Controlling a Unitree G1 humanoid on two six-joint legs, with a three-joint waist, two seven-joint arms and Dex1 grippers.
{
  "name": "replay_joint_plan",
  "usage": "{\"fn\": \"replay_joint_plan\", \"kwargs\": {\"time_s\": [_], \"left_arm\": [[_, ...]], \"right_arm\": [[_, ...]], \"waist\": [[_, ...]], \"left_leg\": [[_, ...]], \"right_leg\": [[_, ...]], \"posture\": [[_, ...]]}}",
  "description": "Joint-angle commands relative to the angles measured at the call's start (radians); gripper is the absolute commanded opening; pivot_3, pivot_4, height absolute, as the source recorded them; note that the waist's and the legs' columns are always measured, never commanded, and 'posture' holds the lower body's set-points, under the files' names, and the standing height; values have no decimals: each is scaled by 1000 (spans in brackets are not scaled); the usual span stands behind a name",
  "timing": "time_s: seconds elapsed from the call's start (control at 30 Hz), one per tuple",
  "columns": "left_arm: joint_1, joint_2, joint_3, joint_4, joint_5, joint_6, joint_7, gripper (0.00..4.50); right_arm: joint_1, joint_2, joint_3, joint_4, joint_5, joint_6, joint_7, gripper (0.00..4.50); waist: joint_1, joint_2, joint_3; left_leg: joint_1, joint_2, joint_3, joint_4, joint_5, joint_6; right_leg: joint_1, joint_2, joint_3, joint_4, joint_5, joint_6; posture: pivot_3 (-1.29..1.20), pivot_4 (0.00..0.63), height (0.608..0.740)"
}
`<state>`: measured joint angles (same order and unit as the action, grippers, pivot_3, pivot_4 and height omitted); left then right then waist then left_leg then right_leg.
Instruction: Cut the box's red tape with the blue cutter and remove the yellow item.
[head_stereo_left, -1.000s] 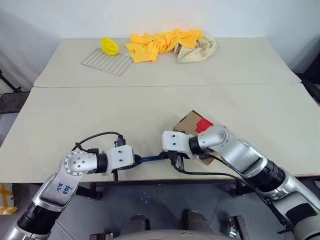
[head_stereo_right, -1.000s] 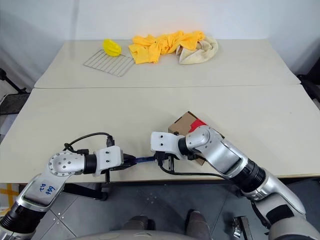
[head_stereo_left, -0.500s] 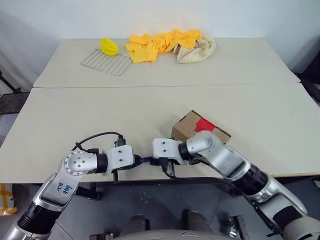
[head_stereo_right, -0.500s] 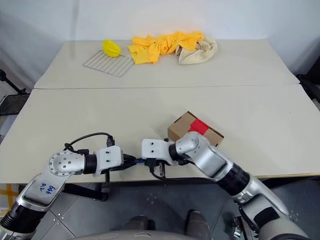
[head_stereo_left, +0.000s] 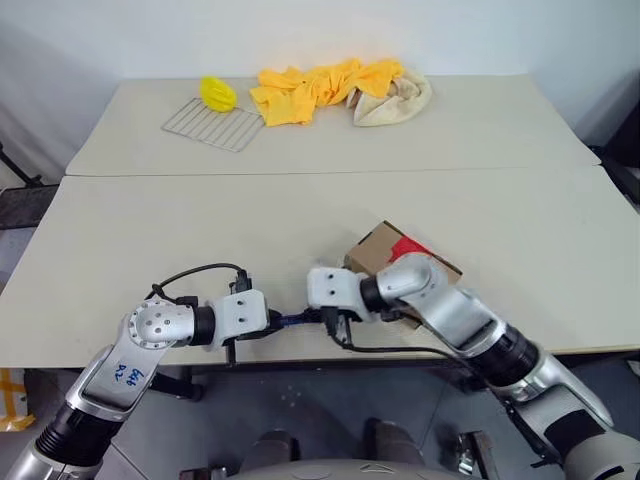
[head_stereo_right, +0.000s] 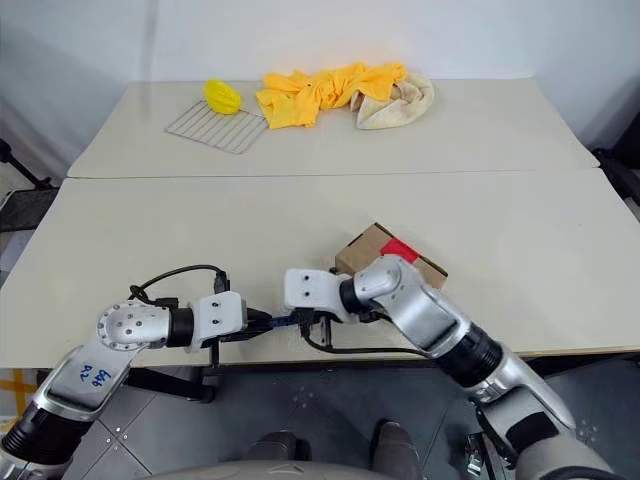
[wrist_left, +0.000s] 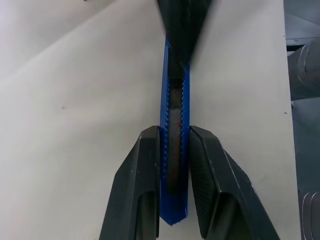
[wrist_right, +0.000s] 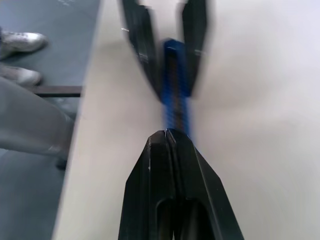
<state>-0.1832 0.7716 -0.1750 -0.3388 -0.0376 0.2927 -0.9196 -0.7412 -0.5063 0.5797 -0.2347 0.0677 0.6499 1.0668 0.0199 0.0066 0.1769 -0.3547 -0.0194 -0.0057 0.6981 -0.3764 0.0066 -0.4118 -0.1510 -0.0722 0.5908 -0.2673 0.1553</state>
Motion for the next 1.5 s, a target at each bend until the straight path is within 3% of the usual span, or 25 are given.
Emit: {"fn": "replay_joint_plan", "kwargs": {"time_s": [0.03, 0.23, 0.53, 0.93, 1.3, 1.5], "left_arm": [[20, 3, -64, 40, 16, 10, -37, 758], [2, -6, -73, 61, 23, 5, -39, 758], [7, -5, -71, 45, 22, 16, -40, 758], [3, -10, -72, 38, 22, 18, -40, 758], [4, -18, -75, 30, 23, 21, -37, 758], [20, -22, -27, 63, 21, -21, -2, 758]], "right_arm": [[-17, -11, -28, -66, 17, 13, 16, 42], [16, -66, 11, -51, -30, -20, 29, 42], [45, -59, 41, 20, -86, -81, 15, 42], [43, -6, 48, 98, -108, -126, 9, 42], [-6, 137, 65, 227, -133, -170, -20, 42], [12, 101, -36, 71, -42, -59, 14, 42]], "waist": [[0, 0, 0], [3, 0, 0], [2, 1, -1], [0, 1, -3], [-4, 6, -8], [-1, 6, -9]], "left_leg": [[0, 0, 0, 0, 0, 0], [0, 0, 1, 0, 0, 1], [1, 0, 2, 1, 0, 1], [2, 1, 1, 1, 0, 1], [3, 1, 1, 1, 0, 1], [2, 1, 1, 1, 0, 1]], "right_leg": [[0, 0, 0, 0, 0, 0], [0, 0, 0, 0, 0, 0], [1, 0, 0, 0, 0, 0], [2, 0, 0, 0, 0, 0], [2, 0, 0, 1, 0, 0], [2, 0, 0, 1, 0, 0]], "posture": [[0, 150, 740], [0, 150, 740], [0, 150, 740], [0, 150, 740], [0, 150, 740], [0, 150, 740]]}}
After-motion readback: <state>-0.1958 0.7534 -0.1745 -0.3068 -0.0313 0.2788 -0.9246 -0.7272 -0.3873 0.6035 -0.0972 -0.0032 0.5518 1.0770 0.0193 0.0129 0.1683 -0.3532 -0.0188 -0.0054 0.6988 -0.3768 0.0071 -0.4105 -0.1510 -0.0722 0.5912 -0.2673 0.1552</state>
